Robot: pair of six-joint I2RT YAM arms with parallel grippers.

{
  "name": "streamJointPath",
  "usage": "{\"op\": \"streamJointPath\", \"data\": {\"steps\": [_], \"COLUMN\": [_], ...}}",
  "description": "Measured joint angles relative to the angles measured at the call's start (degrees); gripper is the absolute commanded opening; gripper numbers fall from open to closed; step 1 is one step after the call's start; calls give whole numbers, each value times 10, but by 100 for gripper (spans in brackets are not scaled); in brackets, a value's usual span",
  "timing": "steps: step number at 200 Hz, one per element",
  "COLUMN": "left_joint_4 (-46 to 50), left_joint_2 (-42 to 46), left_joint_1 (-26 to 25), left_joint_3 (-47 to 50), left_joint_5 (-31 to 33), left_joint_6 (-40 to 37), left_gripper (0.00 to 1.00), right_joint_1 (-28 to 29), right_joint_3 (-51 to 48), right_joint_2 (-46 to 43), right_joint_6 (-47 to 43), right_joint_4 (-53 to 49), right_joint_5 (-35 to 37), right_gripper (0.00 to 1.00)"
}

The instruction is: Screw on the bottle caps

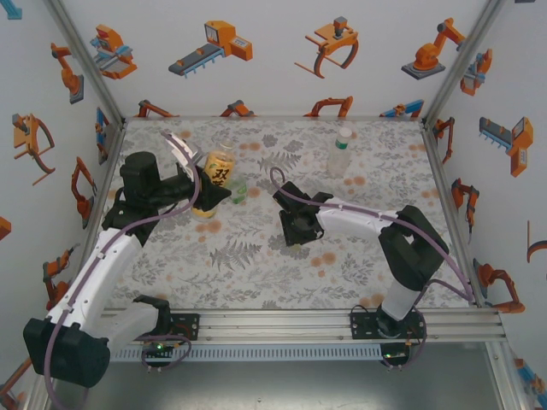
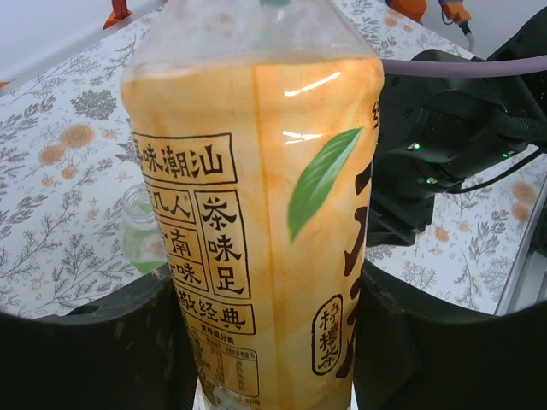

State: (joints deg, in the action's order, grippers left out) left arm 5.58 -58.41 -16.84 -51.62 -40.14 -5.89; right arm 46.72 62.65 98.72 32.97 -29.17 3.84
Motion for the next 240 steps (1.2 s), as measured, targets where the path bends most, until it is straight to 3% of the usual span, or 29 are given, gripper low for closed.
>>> {"op": "streamJointPath", "data": {"steps": [240], "left_joint_4": [-8], "left_joint_2": [7], "left_joint_1": [0], "left_joint_3": [4], "left_joint_5": [-4], "left_joint_6": [1], "left_gripper": [0], "right_joint_1": [4], "right_joint_3": [5], "right_joint_2": [34], "right_joint_6": [7], "right_joint_4": [11], "right_joint_5": [1], "right_gripper": [43]}}
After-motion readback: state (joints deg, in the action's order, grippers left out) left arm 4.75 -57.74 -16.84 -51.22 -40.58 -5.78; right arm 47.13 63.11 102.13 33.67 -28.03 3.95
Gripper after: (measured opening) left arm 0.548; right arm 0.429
